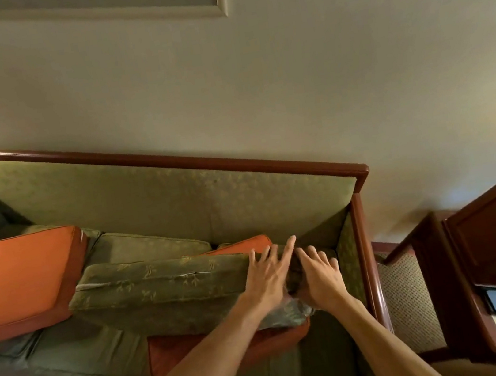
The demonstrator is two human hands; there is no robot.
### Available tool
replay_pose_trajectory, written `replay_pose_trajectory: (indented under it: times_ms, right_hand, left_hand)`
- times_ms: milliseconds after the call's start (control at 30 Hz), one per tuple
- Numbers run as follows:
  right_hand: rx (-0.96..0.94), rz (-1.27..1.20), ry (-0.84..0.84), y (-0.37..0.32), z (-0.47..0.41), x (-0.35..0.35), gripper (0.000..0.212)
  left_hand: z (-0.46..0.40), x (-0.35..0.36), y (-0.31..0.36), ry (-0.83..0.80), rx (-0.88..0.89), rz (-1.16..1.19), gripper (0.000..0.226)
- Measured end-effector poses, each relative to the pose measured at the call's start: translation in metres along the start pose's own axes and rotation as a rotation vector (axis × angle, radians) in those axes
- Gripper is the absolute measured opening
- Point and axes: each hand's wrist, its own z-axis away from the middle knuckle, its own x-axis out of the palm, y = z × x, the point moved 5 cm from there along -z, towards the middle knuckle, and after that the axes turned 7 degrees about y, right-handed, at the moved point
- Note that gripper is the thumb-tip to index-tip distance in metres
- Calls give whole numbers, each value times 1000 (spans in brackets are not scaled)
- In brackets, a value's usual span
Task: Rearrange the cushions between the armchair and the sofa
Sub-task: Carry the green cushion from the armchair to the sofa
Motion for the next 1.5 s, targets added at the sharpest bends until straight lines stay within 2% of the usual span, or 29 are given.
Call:
replay_pose_trajectory:
  times_ms: [67,133,233,300,400,500,567,667,767,900,1000,1067,1167,1267,1333,1500]
  right_hand:
    - [-49,-24,39,-19,-9,-29,62]
    - [-103,-49,106,-43,-18,-64,58]
    - [-221,-145,287,-98,-24,-128,70]
    - [-297,-257,350,-142,-25,-157,81]
    - [-351,-316,253,-190,-35,-146,101]
    - [-395,-107,137,-205,-55,-91,117]
    - [-381,-4,115,-191,-70,-71,117]
    - [-258,81,64,-136,-85,-71,125]
    - [-156,103,11,-111,-92,-73,128]
    - [-129,78,-18,-127,-101,-69,122]
    - [-103,-9,-25,-118,-100,-66,121]
    - [-106,-51,-13,-109,-97,-65,121]
    - [-124,-92,14,-100,-90,-62,115]
    - [-150,-119,42,-99,-85,-58,112]
    - [-177,-131,67,-101,-80,-55,110]
    - [-192,-118,134,-87,-65,-41,112]
  left_hand:
    - [-6,-28,-14,46,-11,74,128]
    - [-7,-67,-30,99,-3,169,130]
    - [5,-135,-63,249,53,348,115]
    - [20,-164,-102,345,69,550,102]
    - [41,-162,-166,329,13,830,94]
    - [63,-152,-213,304,-131,973,95]
    - [77,-147,-251,276,-216,993,107]
    - [94,-141,-305,209,-336,1003,123]
    - [110,-142,-338,122,-418,969,117]
    - [115,-153,-346,29,-441,950,107]
    - [110,-163,-343,42,-458,893,128]
    - [102,-174,-331,106,-429,688,140]
    - [83,-184,-293,179,-345,282,138]
    - [59,-168,-236,43,-334,-176,130]
    - [40,-152,-184,-9,-255,-255,127]
    - [-6,-110,-68,-7,19,-221,126]
